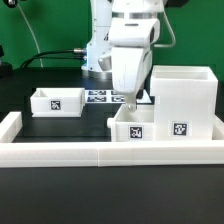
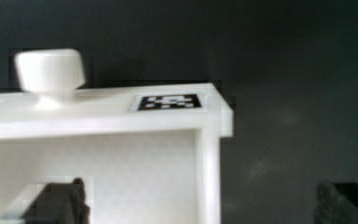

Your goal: Assemble drawer

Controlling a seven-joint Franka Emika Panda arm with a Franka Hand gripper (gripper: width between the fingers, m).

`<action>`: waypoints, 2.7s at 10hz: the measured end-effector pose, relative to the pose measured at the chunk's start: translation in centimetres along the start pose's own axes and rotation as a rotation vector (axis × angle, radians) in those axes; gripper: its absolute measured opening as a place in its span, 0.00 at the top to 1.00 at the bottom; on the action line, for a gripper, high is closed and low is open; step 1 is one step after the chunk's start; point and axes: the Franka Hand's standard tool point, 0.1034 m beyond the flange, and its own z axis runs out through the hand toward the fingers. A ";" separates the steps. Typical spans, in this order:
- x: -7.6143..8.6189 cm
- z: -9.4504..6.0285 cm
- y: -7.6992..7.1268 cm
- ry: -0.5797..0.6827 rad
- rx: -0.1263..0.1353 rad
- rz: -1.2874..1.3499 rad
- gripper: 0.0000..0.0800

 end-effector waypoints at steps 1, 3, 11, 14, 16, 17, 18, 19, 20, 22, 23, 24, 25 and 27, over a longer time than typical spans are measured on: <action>-1.2 -0.4 0.3 -0.003 0.000 -0.012 0.19; -3.8 -0.4 1.0 -0.002 -0.003 -0.047 0.19; -9.7 4.6 -0.2 0.175 0.057 -0.137 0.19; -5.8 5.3 -0.7 0.176 0.076 -0.147 0.19; -3.7 5.4 -0.7 0.186 0.085 -0.101 0.19; -3.0 5.5 -0.5 0.189 0.087 -0.076 0.19; -2.1 5.3 -0.5 0.192 0.086 -0.060 0.19; -1.5 5.1 -0.3 0.192 0.085 -0.038 0.19; -1.3 5.0 0.0 0.191 0.083 -0.002 0.19; -1.2 5.0 0.0 0.190 0.086 0.032 0.19; -1.2 5.0 0.0 0.189 0.086 0.033 0.19; -1.3 5.0 0.0 0.189 0.086 0.034 0.19; -1.7 5.0 0.1 0.188 0.088 -0.005 0.19; -3.2 4.7 0.8 0.166 0.097 -0.107 0.19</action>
Offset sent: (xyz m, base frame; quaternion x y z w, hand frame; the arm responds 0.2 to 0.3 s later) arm -0.0082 -0.0382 -0.0032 -0.0080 0.0748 -0.0452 0.9961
